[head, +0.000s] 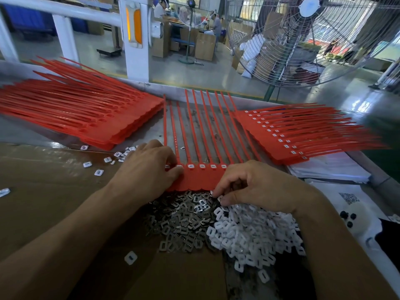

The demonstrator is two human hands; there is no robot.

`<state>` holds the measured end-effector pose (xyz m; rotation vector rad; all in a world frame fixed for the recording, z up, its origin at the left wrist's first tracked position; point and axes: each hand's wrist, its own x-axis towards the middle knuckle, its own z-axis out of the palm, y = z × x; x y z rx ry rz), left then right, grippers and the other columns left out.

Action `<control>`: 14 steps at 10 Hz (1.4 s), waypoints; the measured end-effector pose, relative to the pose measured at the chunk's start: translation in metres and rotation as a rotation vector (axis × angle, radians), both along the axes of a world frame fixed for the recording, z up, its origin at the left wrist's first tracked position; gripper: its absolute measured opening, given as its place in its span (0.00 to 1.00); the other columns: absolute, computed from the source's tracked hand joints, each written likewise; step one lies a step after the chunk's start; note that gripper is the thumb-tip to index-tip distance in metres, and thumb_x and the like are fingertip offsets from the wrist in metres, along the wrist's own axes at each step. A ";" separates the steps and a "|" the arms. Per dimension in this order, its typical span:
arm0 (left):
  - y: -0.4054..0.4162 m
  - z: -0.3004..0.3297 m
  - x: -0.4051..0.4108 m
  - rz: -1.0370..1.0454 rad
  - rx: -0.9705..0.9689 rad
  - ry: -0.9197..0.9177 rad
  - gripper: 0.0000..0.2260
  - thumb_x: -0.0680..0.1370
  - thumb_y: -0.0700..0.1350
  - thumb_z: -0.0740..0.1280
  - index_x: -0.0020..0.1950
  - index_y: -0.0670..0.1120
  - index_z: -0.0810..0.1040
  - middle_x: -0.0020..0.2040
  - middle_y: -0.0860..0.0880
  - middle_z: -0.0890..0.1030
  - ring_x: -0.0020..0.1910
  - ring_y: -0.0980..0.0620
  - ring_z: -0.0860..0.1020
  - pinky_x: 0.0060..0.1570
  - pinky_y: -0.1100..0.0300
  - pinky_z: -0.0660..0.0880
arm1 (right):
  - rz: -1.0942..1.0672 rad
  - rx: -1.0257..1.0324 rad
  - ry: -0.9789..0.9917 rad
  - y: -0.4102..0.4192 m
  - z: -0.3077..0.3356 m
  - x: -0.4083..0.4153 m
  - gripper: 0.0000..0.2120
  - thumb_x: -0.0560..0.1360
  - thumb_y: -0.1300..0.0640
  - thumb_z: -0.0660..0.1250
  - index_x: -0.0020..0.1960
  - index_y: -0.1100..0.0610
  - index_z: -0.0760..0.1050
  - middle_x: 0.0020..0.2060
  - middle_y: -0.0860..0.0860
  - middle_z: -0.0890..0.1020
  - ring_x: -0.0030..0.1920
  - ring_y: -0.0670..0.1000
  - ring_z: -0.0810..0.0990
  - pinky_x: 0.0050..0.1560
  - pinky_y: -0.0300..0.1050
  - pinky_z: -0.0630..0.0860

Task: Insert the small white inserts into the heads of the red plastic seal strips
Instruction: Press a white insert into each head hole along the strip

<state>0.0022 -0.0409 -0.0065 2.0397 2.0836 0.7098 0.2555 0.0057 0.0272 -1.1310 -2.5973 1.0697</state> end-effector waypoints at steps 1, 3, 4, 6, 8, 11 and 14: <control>0.000 0.000 0.000 0.000 -0.002 0.001 0.11 0.77 0.61 0.68 0.54 0.56 0.81 0.56 0.54 0.76 0.59 0.51 0.74 0.62 0.51 0.72 | -0.003 -0.002 0.007 0.001 -0.001 -0.001 0.06 0.74 0.54 0.78 0.48 0.44 0.86 0.43 0.43 0.84 0.39 0.41 0.80 0.42 0.38 0.75; -0.001 0.001 0.000 0.000 -0.007 -0.002 0.11 0.77 0.61 0.68 0.54 0.56 0.81 0.56 0.54 0.75 0.59 0.51 0.74 0.62 0.50 0.72 | -0.051 -0.039 0.154 0.001 -0.001 0.003 0.01 0.77 0.52 0.74 0.47 0.46 0.84 0.40 0.48 0.86 0.38 0.46 0.82 0.43 0.42 0.79; -0.001 0.001 0.001 0.000 -0.009 -0.006 0.11 0.77 0.60 0.68 0.54 0.56 0.81 0.56 0.54 0.75 0.59 0.51 0.74 0.62 0.49 0.72 | -0.154 0.049 0.265 0.006 -0.004 0.004 0.03 0.79 0.52 0.72 0.49 0.44 0.82 0.42 0.48 0.87 0.37 0.45 0.83 0.41 0.39 0.79; -0.001 0.001 0.001 0.000 -0.010 -0.004 0.11 0.77 0.60 0.68 0.54 0.56 0.81 0.56 0.53 0.75 0.59 0.51 0.74 0.62 0.50 0.72 | -0.552 0.178 0.495 0.019 -0.017 0.006 0.09 0.78 0.59 0.72 0.48 0.44 0.85 0.36 0.47 0.85 0.32 0.42 0.78 0.32 0.36 0.74; -0.001 0.001 0.001 -0.006 -0.003 -0.003 0.10 0.77 0.60 0.67 0.52 0.56 0.81 0.54 0.54 0.75 0.58 0.51 0.74 0.62 0.49 0.72 | -0.734 0.143 0.513 0.022 -0.015 0.006 0.08 0.80 0.62 0.69 0.52 0.51 0.85 0.37 0.48 0.87 0.30 0.41 0.79 0.30 0.37 0.75; -0.001 0.000 -0.001 -0.009 -0.008 0.004 0.11 0.77 0.61 0.67 0.53 0.57 0.80 0.55 0.54 0.75 0.58 0.51 0.73 0.61 0.50 0.72 | -0.761 0.203 0.526 0.022 -0.018 0.007 0.10 0.82 0.57 0.69 0.46 0.46 0.84 0.34 0.45 0.85 0.30 0.39 0.79 0.31 0.37 0.74; 0.000 0.000 0.000 -0.002 -0.009 0.014 0.12 0.77 0.61 0.67 0.54 0.57 0.80 0.56 0.54 0.75 0.59 0.51 0.74 0.61 0.51 0.72 | -0.828 0.223 0.432 0.030 -0.023 0.012 0.07 0.81 0.60 0.68 0.50 0.49 0.82 0.38 0.47 0.86 0.33 0.41 0.80 0.37 0.42 0.74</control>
